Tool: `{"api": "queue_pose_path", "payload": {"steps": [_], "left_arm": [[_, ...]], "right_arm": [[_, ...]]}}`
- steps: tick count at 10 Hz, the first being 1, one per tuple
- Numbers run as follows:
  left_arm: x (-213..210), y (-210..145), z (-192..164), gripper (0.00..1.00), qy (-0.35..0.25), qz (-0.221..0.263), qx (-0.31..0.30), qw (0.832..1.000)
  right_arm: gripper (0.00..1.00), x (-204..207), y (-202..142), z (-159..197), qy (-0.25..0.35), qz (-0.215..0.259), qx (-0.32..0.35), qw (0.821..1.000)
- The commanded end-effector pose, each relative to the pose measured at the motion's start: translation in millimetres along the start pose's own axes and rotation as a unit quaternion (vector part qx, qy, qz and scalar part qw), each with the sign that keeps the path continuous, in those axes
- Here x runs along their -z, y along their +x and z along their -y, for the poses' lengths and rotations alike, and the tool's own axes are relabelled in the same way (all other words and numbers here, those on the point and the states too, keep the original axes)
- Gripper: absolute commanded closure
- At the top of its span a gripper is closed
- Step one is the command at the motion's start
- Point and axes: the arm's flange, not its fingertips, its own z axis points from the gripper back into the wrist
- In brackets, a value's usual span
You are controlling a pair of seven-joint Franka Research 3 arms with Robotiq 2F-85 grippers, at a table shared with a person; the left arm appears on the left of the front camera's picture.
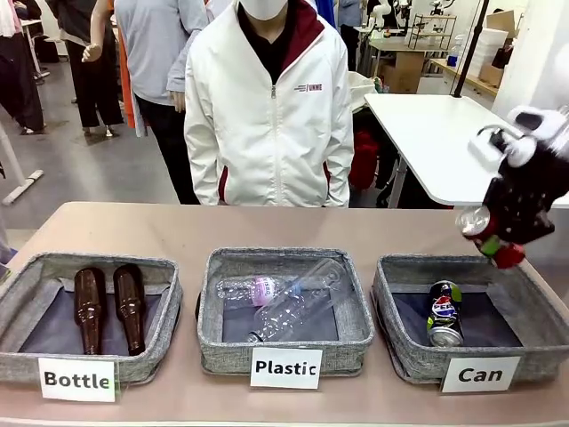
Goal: Sort the can waste into the basket.
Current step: Pick up the can waste from the table and place it in the right Fabric basket.
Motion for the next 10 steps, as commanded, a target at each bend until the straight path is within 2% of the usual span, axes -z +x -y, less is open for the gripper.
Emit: {"api": "queue_pose_path", "payload": {"steps": [1, 3, 8, 9, 10], "left_arm": [[-1.9, -0.5, 2.8, 0.00, -0.007, 0.002, 0.006, 1.000], [-1.9, -0.5, 2.8, 0.00, -0.007, 0.002, 0.006, 1.000], [-1.9, -0.5, 2.8, 0.00, -0.007, 0.002, 0.006, 1.000], [-1.9, -0.5, 2.8, 0.00, -0.007, 0.002, 0.006, 1.000], [-1.9, -0.5, 2.8, 0.00, -0.007, 0.002, 0.006, 1.000]], "right_arm": [[1.00, 28.2, 12.0, -6.5, -0.024, -0.134, -0.016, 0.991], [1.00, 39.5, 18.7, -11.4, 0.005, -0.174, -0.043, 0.984], [1.00, 46.6, 17.9, -11.1, 0.022, -0.171, -0.052, 0.984], [0.25, 46.7, 16.0, -10.8, 0.028, -0.171, -0.046, 0.984], [0.18, 46.8, 16.9, -9.6, 0.028, -0.173, -0.048, 0.983]]}}
